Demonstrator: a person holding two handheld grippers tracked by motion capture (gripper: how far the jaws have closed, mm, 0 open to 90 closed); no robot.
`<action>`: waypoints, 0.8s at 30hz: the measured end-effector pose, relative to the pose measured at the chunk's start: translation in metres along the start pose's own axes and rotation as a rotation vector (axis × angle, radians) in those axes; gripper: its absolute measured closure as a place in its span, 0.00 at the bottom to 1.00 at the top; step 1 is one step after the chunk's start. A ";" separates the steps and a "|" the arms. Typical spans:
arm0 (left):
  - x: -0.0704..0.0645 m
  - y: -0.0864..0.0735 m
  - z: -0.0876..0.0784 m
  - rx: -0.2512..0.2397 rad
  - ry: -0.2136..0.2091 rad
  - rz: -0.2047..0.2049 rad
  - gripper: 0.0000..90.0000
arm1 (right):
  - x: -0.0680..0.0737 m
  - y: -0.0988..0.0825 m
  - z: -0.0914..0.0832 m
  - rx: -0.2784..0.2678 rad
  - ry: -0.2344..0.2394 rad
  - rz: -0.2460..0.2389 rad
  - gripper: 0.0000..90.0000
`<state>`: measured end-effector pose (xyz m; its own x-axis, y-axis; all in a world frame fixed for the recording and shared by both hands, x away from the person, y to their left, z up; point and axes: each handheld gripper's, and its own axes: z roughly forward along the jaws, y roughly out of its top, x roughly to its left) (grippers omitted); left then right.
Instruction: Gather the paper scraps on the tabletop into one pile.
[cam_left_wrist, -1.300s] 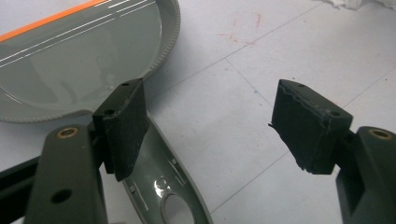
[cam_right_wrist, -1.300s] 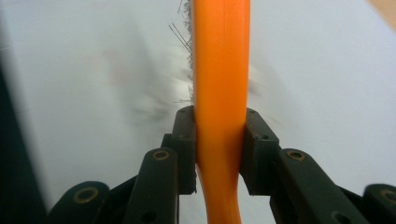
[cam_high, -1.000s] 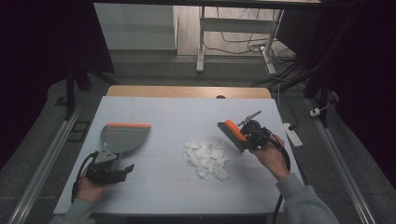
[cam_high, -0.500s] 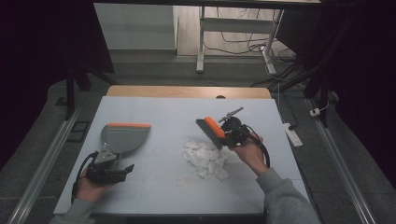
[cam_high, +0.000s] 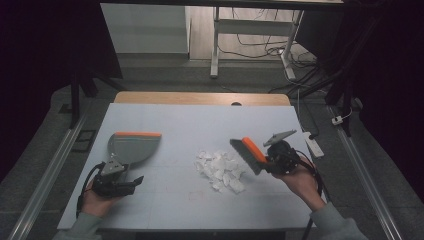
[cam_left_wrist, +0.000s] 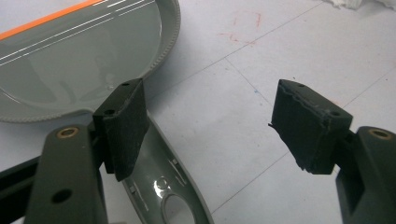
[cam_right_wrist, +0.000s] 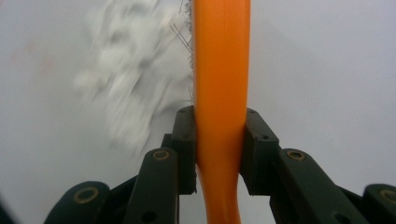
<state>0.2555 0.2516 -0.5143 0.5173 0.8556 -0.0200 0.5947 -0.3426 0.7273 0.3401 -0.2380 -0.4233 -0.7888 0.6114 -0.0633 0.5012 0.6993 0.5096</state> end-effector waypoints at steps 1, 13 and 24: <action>0.000 0.000 0.000 0.001 0.001 0.001 0.31 | 0.004 -0.005 0.001 0.017 0.027 -0.016 0.78; -0.001 0.001 0.000 -0.001 0.003 0.004 0.31 | 0.047 0.007 0.034 0.053 0.097 -0.367 0.78; 0.000 -0.001 -0.001 0.002 0.005 -0.003 0.31 | 0.034 0.029 0.026 -0.127 0.158 -0.308 0.78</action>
<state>0.2544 0.2523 -0.5149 0.5129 0.8583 -0.0189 0.5973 -0.3410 0.7259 0.3371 -0.1875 -0.4330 -0.9459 0.3078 -0.1026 0.1911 0.7842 0.5904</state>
